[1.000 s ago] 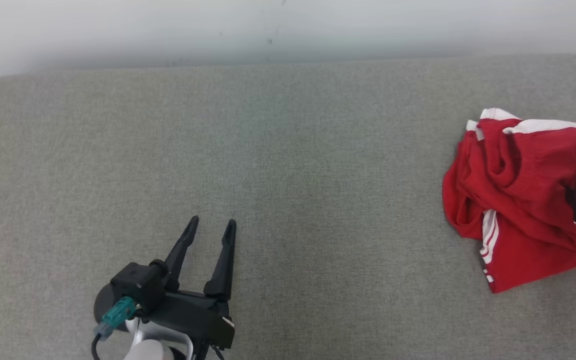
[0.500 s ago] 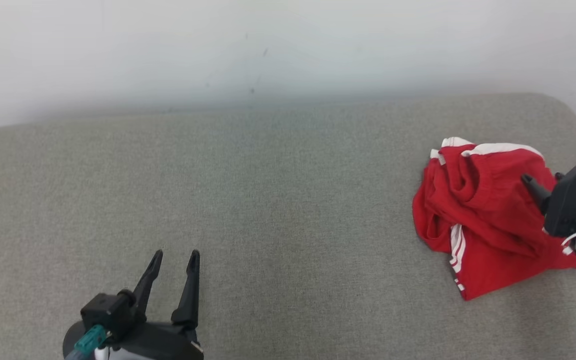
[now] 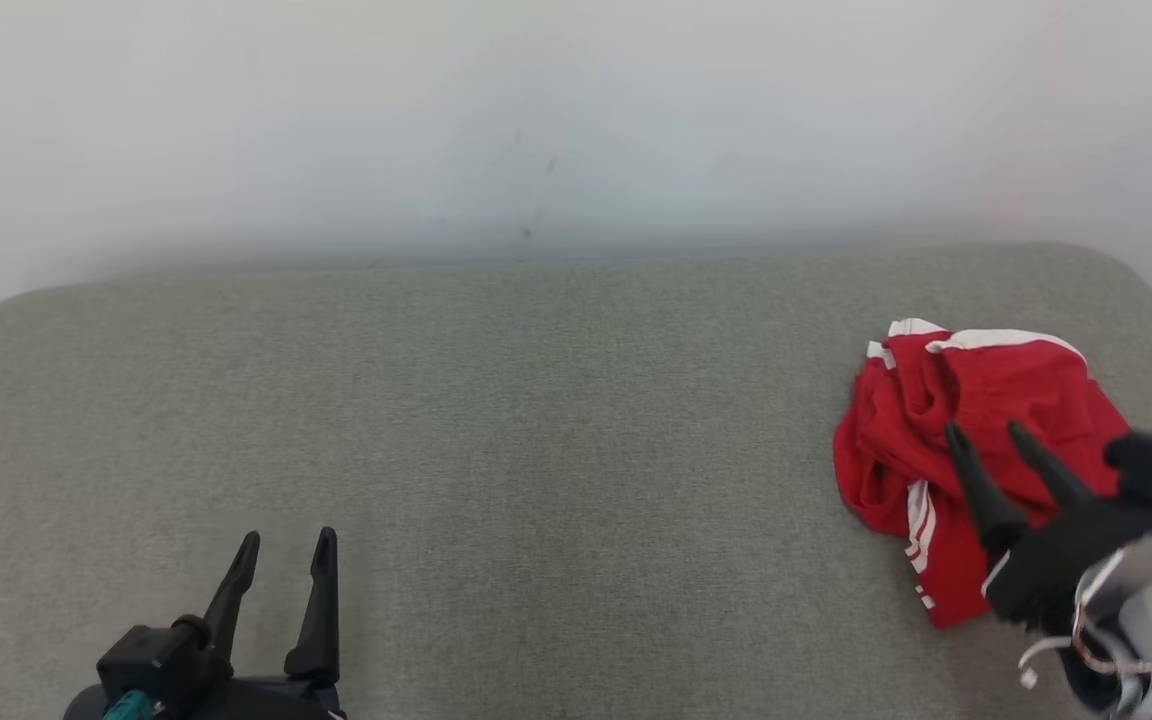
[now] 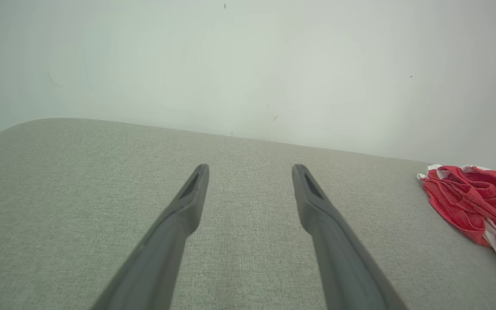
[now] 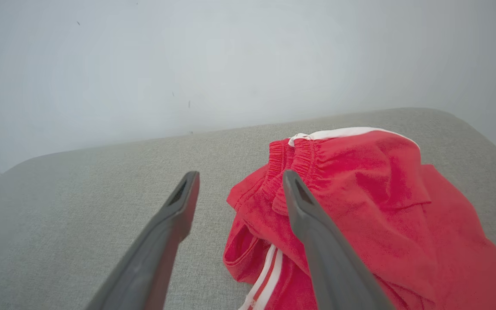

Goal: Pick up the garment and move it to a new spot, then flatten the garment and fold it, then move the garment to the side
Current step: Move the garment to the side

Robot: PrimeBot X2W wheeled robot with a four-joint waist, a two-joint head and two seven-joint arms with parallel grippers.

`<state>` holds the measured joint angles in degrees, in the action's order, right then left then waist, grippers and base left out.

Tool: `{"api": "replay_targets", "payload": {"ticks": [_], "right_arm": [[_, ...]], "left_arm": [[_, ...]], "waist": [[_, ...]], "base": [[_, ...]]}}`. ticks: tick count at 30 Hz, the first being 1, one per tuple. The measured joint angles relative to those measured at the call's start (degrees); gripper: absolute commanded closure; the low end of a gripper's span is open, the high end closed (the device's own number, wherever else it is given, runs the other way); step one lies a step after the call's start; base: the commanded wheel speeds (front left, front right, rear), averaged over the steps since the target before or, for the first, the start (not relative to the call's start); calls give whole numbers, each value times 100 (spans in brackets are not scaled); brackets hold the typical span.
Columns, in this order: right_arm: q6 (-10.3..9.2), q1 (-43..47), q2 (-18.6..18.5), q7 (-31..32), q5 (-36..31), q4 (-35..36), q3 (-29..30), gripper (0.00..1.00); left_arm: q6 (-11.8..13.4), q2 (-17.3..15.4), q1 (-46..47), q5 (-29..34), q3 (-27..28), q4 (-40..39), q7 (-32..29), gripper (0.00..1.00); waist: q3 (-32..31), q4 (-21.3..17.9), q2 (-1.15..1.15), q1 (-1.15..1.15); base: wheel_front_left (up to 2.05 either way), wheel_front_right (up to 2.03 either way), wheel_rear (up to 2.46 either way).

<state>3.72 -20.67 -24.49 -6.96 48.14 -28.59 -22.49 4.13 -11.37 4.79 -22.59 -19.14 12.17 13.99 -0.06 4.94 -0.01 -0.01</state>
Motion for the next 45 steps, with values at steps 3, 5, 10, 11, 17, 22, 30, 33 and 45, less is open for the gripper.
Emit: {"api": "replay_targets", "payload": {"ticks": [3, 5, 10, 11, 17, 22, 30, 33, 45], "right_arm": [[-175, 385, -4, -278, -214, 265, -66, 0], [-276, 522, 55, -455, -241, 488, -57, 0], [-537, 826, 82, -617, -361, 981, 4, 0], [-589, 958, 67, -625, -361, 1083, 46, 0], [-854, 1449, 21, -667, -401, 1559, 229, 0], [-935, 1528, 19, -671, -572, 2024, 231, 0], [-1039, 1957, -10, -697, -701, 2426, 434, 0], [-1054, 2055, -18, -681, -750, 2518, 438, 0], [-1085, 2136, -83, -557, -1105, 2841, 676, 0]], "left_arm": [[51, -10, -32, 5, 40, -63, -1, 0], [79, -59, -164, 7, 124, -114, 0, 0], [144, -162, -394, -5, 334, -272, 0, 0], [147, -159, -415, -29, 369, -326, 0, 0], [198, -204, -565, -49, 609, -552, 0, 0], [243, -204, -929, -56, 762, -781, 3, 0], [291, -289, -936, 94, 820, -1055, -168, 0], [232, -449, -927, 207, 559, -1123, -354, 0], [185, -567, -857, 297, 568, -1385, -597, 0]], "waist": [[-37, 96, 0, 0], [-76, 146, 1, 0], [-153, 199, 1, 1], [-171, 203, 1, 1], [-253, 211, 1, 1], [-303, 75, 1, 1], [-248, -27, 1, 1], [-223, -19, 1, 1], [-154, 40, 1, 1]], "base": [[0, 0, 0], [0, 0, 0], [0, 0, 0], [0, 0, 0], [0, 0, 0], [0, 0, 0], [0, 0, 0], [0, 0, 0], [0, 0, 0]]}}
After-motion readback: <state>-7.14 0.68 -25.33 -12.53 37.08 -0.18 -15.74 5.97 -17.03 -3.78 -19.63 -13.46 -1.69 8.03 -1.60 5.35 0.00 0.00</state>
